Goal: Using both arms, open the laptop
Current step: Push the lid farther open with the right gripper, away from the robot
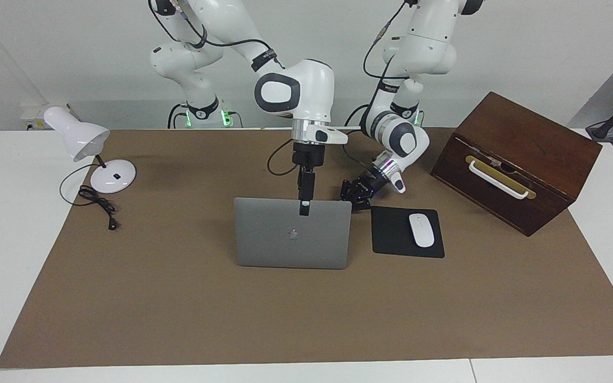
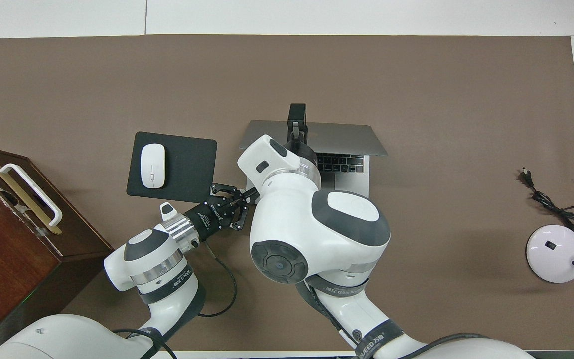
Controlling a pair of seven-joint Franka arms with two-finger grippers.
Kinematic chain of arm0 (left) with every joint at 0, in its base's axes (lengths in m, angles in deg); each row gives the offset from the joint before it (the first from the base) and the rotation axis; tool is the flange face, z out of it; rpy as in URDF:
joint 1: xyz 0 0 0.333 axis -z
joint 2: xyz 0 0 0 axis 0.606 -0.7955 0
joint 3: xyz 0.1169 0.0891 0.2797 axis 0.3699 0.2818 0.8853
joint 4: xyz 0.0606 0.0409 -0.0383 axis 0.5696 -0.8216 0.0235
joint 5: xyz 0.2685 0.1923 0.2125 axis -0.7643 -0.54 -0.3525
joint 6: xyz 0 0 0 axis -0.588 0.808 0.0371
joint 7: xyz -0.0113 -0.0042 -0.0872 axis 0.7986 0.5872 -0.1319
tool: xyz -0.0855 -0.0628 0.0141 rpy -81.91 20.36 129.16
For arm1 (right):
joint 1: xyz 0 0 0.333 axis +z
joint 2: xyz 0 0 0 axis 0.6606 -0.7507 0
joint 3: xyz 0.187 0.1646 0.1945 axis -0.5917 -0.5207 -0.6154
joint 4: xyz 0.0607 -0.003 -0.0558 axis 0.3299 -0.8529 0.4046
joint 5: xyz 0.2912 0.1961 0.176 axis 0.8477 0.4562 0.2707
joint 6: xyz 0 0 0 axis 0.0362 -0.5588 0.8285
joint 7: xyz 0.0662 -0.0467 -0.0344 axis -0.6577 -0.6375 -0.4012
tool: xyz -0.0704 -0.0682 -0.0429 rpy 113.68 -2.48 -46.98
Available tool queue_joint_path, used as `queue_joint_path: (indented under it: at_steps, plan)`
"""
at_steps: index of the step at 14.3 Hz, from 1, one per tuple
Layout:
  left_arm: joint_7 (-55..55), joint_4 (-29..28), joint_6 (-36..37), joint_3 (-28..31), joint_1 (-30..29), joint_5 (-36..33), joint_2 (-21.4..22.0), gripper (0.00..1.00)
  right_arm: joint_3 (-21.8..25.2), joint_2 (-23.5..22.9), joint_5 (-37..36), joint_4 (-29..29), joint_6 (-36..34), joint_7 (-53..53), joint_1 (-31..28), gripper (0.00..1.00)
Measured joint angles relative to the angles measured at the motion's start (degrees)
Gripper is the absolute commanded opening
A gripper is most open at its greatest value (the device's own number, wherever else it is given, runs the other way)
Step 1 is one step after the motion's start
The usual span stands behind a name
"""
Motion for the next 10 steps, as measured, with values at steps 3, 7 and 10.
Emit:
queue_joint_path:
  at_steps: [3,7,10]
  plan:
    - [0.0,0.0,0.0,0.0,0.0,0.0,0.0,0.0,0.12,-0.01,-1.24,0.73,0.0,0.0,-0.06,1.0]
    - [-0.03,0.0,0.0,0.0,0.0,0.0,0.0,0.0,0.26,-0.01,-1.77,1.23,0.0,0.02,-0.07,1.0]
    - [-0.05,0.0,0.0,0.0,0.0,0.0,0.0,0.0,0.28,-0.02,-4.03,1.76,0.07,1.89,-0.58,1.0]
